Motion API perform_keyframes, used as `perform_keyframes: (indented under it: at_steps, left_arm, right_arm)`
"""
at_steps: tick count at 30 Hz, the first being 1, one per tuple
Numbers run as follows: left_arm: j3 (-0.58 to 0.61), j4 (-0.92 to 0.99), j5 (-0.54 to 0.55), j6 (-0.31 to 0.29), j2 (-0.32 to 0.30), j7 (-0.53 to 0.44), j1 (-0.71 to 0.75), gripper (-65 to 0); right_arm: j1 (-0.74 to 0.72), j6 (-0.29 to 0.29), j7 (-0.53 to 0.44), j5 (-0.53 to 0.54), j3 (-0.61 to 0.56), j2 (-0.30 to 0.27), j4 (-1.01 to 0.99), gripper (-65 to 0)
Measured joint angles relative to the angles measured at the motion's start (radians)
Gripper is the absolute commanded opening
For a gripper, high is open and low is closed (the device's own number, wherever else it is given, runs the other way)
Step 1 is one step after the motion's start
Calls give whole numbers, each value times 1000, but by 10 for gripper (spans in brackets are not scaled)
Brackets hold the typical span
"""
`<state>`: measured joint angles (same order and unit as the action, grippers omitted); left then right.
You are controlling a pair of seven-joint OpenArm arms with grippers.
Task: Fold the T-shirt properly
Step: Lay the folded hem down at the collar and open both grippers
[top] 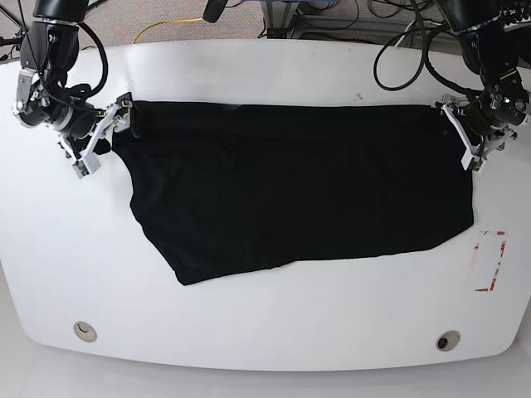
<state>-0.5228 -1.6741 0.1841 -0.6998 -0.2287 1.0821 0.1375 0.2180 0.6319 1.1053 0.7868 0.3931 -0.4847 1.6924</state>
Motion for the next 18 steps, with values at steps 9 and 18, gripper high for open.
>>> perform_keyframes:
  at_steps: [9,18]
  left_arm:
    - [-2,-89,6,0,-12,2,45,-247]
    - [-5,-78,1,0,-9,-3,63,-256]
  right_arm:
    - [43,-48,-2,-86,28,43,-17,-52]
    - [51,-39,-14,-209,27,145,-16,-141]
